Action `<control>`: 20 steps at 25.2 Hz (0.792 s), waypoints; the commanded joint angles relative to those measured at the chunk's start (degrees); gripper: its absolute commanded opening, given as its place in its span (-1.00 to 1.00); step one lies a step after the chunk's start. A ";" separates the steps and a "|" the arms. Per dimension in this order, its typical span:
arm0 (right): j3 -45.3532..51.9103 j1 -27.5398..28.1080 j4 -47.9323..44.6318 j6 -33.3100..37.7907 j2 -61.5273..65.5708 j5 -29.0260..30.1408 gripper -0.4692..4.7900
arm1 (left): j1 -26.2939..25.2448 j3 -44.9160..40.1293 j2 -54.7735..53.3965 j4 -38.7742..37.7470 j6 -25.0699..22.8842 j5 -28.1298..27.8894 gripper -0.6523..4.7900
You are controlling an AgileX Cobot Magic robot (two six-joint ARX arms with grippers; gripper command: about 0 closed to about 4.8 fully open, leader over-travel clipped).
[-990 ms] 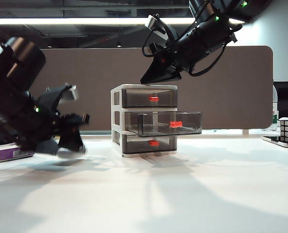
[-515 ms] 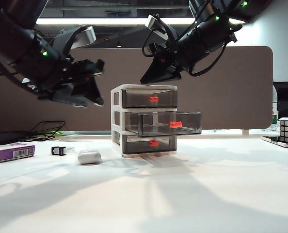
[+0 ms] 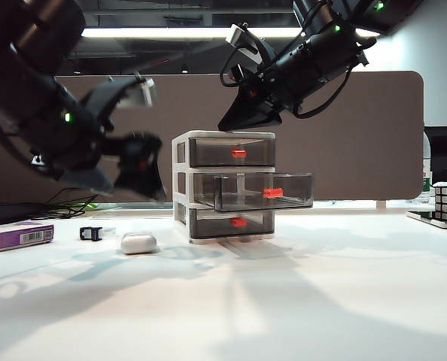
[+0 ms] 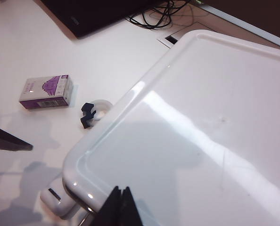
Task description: Open the second layer of the drawer on the table, pick up the earphone case on the table and put it in, and finally close the drawer.
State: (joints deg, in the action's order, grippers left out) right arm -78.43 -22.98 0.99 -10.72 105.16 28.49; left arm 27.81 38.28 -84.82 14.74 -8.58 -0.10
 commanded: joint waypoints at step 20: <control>-0.26 -0.04 3.28 0.22 -0.35 0.13 -0.84 | -20.83 0.20 -9.55 8.31 -19.71 45.38 1.00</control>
State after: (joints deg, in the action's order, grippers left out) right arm -78.70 -22.98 2.96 -10.70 104.99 28.53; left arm 6.92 38.30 -93.56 22.68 -26.30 44.10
